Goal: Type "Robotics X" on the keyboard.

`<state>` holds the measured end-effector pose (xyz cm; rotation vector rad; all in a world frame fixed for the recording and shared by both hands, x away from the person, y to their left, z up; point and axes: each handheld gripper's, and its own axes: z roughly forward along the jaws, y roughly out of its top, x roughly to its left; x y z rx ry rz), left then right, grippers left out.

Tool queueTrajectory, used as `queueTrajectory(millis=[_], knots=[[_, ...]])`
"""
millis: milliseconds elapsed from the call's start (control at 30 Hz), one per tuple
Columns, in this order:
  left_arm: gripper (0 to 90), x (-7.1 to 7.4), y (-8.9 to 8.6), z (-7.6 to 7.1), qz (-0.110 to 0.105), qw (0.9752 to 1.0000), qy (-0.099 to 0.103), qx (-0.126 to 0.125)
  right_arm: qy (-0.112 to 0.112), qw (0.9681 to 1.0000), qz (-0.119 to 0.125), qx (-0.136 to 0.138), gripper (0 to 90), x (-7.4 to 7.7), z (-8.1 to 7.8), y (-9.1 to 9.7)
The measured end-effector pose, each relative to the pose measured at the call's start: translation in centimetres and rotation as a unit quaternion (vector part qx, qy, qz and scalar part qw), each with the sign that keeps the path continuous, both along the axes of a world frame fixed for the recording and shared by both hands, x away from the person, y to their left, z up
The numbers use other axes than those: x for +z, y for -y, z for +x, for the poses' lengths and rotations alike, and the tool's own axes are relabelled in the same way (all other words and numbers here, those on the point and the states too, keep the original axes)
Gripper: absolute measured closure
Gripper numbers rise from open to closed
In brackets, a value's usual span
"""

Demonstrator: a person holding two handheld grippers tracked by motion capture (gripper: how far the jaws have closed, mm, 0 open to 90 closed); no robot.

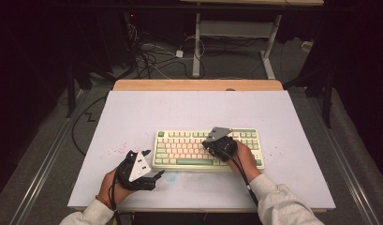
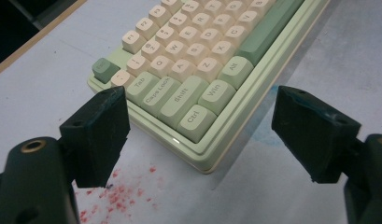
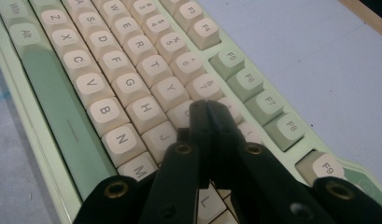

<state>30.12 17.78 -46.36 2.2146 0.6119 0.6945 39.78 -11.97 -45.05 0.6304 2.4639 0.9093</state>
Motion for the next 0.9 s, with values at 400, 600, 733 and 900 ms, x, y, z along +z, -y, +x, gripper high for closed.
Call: queueTrajectory(millis=[400,600,733,900], knots=[[18.2,-0.1,0.1,0.1,0.005,1.0,-0.003,-0.004,0.004,1.0,-0.002,-0.002,90.0,0.0,0.0,0.0],[18.2,-0.1,0.1,0.1,0.006,1.0,-0.006,-0.006,0.005,0.9998,-0.019,0.001,90.0,-0.2,-0.1,-0.3],[18.2,-0.1,0.1,0.1,0.004,1.0,-0.006,-0.005,-0.001,0.9999,-0.011,-0.001,90.0,0.1,0.0,0.0],[18.3,0.0,0.1,0.1,0.005,1.0,-0.006,-0.005,0.012,0.9997,0.02,-0.007,86.0,1.0,-0.4,0.6]])
